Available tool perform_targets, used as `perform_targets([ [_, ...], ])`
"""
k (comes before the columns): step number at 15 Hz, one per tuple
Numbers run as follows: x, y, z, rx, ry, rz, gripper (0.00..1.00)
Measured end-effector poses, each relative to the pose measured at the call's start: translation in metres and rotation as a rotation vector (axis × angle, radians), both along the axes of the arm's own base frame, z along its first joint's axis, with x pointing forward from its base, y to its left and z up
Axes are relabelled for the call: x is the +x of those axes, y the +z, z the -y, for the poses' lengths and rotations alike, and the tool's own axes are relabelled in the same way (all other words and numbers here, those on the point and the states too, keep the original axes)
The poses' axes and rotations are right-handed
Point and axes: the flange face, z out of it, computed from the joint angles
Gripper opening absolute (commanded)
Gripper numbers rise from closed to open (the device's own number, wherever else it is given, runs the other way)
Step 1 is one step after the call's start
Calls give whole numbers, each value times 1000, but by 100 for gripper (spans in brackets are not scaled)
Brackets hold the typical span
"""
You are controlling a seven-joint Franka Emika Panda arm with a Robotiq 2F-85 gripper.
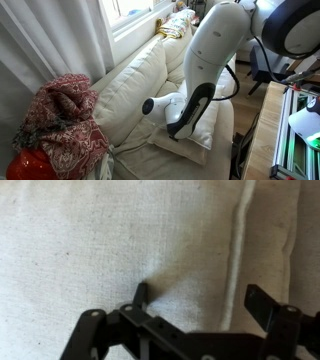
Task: Pick up the pillows and place them upright
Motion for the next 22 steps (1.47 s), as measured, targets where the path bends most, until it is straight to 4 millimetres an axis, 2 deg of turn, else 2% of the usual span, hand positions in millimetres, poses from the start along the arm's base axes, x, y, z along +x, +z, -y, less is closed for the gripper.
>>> perform_targets([
  [8,-14,-21,-14,-105,33,65,100],
  [9,-15,-25,-13,-119,29,69,83],
  [10,-16,-29,-12,-135,25,71,73],
  [13,-15,-38,-5,-183,3,68,50],
  [17,-10,-36,-5,-199,-24,63,25],
  [20,-1,-23,1,-198,-54,60,4],
  [22,6,-8,9,-199,-82,59,4],
])
